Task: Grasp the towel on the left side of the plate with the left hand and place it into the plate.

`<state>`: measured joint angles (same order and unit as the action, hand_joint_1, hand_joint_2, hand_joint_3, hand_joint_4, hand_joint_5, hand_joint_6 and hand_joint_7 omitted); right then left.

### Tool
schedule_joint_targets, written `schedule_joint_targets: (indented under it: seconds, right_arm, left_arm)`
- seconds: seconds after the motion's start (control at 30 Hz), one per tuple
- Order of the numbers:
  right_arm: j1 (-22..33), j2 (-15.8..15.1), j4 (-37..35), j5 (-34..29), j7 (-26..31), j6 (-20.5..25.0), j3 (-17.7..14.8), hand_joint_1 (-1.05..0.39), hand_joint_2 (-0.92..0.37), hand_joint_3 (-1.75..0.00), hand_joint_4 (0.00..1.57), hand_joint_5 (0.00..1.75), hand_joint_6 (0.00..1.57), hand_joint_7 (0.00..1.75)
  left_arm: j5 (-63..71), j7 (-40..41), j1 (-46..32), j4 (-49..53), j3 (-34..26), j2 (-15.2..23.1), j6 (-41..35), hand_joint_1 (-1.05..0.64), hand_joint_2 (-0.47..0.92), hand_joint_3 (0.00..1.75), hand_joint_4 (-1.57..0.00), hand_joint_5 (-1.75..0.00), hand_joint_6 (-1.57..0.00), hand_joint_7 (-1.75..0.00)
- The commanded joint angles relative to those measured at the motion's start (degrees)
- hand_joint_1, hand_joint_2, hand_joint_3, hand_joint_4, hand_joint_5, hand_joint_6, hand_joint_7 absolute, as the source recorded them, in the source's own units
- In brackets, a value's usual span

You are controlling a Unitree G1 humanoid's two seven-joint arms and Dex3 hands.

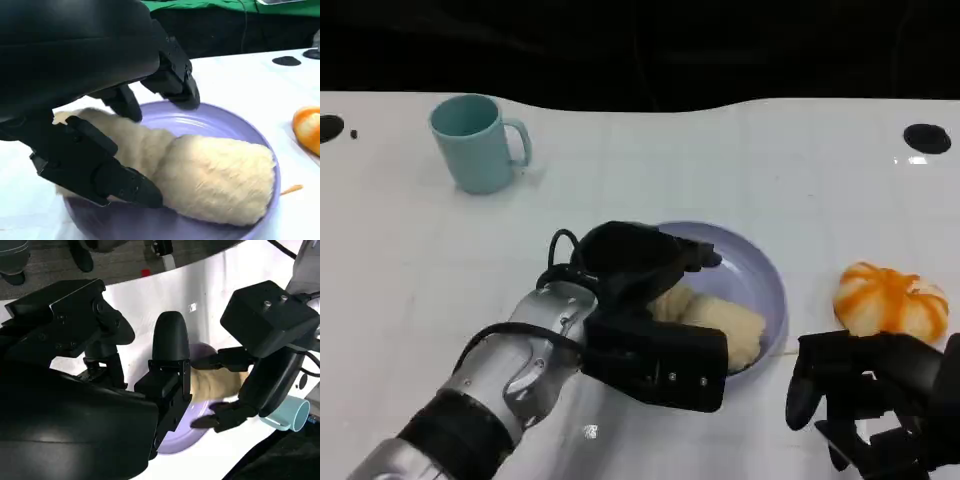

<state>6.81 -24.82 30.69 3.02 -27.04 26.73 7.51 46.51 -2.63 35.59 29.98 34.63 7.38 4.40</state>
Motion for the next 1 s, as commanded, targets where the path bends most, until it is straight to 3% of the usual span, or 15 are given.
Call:
schedule_joint_targets:
  seconds: [0.03,0.27,0.5,0.67,0.77,0.93,1.0]
  right_arm:
    - [0.1,-0.9,0.3,0.4,-0.4,0.2,-0.8,0.06,-0.61,-1.05,0.68,1.68,0.66,1.43]
    - [0.0,-0.7,0.1,0.6,-0.6,0.0,-0.9,0.06,-0.61,-1.05,0.68,1.69,0.66,1.43]
    - [-0.1,-0.7,-0.3,0.3,-0.6,-0.3,-0.8,0.06,-0.61,-1.05,0.68,1.69,0.67,1.43]
    - [-0.1,-0.5,-0.3,0.6,-0.7,-0.4,-0.9,0.07,-0.61,-1.05,0.69,1.69,0.67,1.44]
    - [0.0,-0.5,0.0,0.7,-0.7,-0.1,-0.9,0.06,-0.61,-1.06,0.69,1.69,0.66,1.44]
    - [0.4,-0.4,0.4,0.8,-0.5,0.1,-0.9,0.07,-0.61,-1.06,0.69,1.69,0.66,1.44]
    - [0.5,-0.5,0.4,0.7,-0.6,-0.4,-0.9,0.07,-0.61,-1.07,0.69,1.69,0.66,1.44]
  left_arm:
    - [1.4,-2.3,0.3,-2.9,0.6,2.2,-0.9,-0.71,0.92,0.04,-0.14,-0.32,-0.18,0.0]
    - [-0.2,-6.2,-2.9,-10.8,-1.2,5.2,-2.6,-0.75,0.92,0.07,-0.11,-0.33,-0.11,0.0]
    - [-6.1,-11.8,-8.2,-22.1,-7.4,9.1,-4.0,-0.72,0.92,0.09,-0.16,-0.38,-0.2,-0.05]
    - [-12.4,-14.9,-13.0,-28.7,-12.2,9.8,-5.9,-0.67,0.92,0.09,-0.19,-0.43,-0.29,-0.08]
    - [-17.2,-16.6,-16.3,-32.9,-15.4,9.8,-7.8,-0.61,0.92,0.11,-0.26,-0.49,-0.38,-0.11]
    - [-27.2,-20.9,-21.5,-39.7,-20.5,8.8,-13.7,-0.44,0.92,0.2,-0.81,-0.55,-0.82,-0.12]
    - [-32.0,-20.9,-24.5,-41.3,-22.7,7.6,-13.8,-0.31,0.92,0.21,-0.8,-0.77,-0.95,-0.11]
